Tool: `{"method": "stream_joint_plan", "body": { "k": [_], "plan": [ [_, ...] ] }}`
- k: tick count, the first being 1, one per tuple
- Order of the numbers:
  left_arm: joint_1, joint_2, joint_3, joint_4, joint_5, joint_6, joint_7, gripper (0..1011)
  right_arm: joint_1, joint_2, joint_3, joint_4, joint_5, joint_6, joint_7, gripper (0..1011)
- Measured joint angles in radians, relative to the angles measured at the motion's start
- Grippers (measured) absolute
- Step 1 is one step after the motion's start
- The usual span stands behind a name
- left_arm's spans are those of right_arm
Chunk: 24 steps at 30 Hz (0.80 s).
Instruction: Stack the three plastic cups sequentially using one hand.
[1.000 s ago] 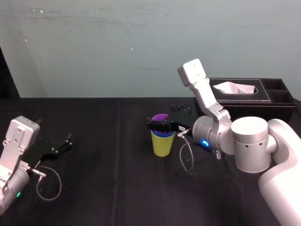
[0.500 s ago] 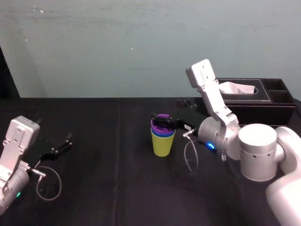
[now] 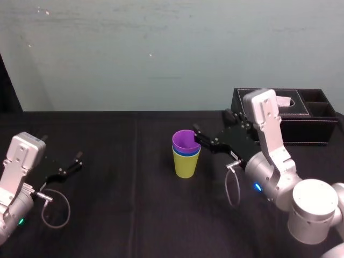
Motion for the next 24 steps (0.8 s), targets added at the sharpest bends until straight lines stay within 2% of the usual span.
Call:
{"method": "stream_joint_plan", "body": {
  "k": [8, 12, 18, 24],
  "plan": [
    [0.000, 0.000, 0.000, 0.000, 0.000, 0.000, 0.000, 1000, -0.049, -0.021, 0.028, 0.026, -0.031, -0.009, -0.055, 1002],
    [0.000, 0.000, 0.000, 0.000, 0.000, 0.000, 0.000, 1000, -0.067, -0.044, 0.044, 0.061, -0.059, -0.005, -0.104, 1003],
    [0.000, 0.000, 0.000, 0.000, 0.000, 0.000, 0.000, 1000, -0.069, -0.073, 0.062, 0.105, -0.091, 0.001, -0.152, 1003],
    [0.000, 0.000, 0.000, 0.000, 0.000, 0.000, 0.000, 1000, -0.066, -0.082, 0.068, 0.112, -0.100, 0.004, -0.160, 1003]
  ]
}}
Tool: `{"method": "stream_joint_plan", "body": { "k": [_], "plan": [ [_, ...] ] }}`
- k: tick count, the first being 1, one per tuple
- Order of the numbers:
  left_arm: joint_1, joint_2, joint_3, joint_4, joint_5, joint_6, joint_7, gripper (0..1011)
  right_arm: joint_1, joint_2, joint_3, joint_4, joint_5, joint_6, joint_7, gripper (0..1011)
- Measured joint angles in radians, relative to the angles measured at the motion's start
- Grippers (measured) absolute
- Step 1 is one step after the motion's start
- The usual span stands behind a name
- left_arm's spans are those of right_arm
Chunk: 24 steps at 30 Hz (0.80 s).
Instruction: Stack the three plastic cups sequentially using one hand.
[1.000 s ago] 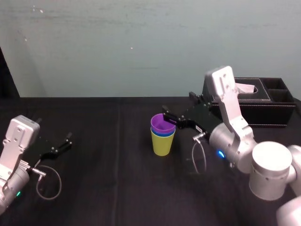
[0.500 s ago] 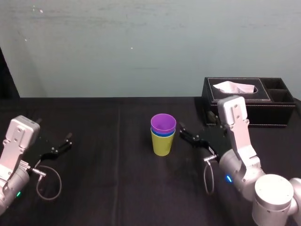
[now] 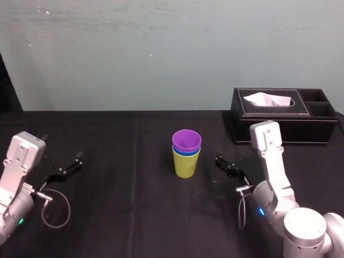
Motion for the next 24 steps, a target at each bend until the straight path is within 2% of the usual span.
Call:
{"method": "stream_joint_plan", "body": {
  "k": [24],
  "plan": [
    [0.000, 0.000, 0.000, 0.000, 0.000, 0.000, 0.000, 1000, -0.001, 0.003, -0.004, -0.002, 0.004, 0.000, 0.001, 1003]
  ]
}}
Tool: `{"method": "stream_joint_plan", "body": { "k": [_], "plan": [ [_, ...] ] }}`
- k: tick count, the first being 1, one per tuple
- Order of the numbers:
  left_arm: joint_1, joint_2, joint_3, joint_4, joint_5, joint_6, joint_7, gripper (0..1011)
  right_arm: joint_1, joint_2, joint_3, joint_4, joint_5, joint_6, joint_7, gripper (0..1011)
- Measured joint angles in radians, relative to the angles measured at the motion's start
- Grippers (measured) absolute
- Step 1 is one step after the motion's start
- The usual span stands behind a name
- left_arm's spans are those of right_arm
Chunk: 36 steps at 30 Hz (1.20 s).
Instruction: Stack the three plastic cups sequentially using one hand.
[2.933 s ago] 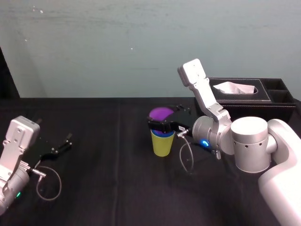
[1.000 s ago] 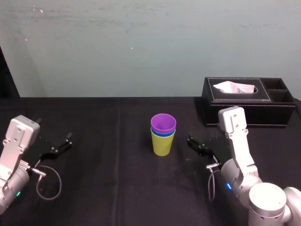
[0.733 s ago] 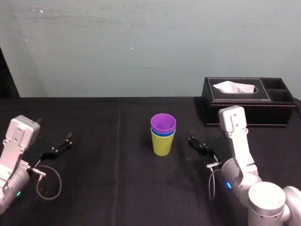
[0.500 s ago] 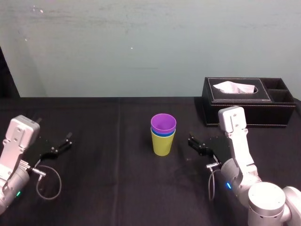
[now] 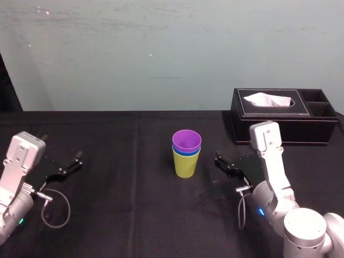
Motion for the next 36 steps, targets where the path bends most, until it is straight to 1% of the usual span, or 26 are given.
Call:
{"method": "stream_joint_plan", "body": {
  "k": [36],
  "plan": [
    [0.000, 0.000, 0.000, 0.000, 0.000, 0.000, 0.000, 1000, 0.000, 0.001, 0.000, -0.001, 0.001, 0.000, 0.002, 1003]
  ]
}}
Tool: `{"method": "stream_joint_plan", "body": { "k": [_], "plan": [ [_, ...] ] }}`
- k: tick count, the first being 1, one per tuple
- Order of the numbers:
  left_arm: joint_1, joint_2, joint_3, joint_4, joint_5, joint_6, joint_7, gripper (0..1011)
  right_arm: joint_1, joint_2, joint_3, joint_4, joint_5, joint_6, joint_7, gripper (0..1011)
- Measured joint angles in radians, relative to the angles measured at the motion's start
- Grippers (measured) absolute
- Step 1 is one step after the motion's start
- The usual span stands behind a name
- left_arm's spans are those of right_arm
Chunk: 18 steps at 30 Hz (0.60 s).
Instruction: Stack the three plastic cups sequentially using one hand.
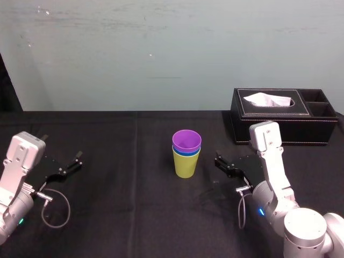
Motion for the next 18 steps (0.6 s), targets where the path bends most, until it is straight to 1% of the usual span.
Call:
{"method": "stream_joint_plan", "body": {
  "k": [18],
  "plan": [
    [0.000, 0.000, 0.000, 0.000, 0.000, 0.000, 0.000, 1000, 0.000, 0.000, 0.000, 0.000, 0.000, 0.000, 0.000, 1003]
  ]
}}
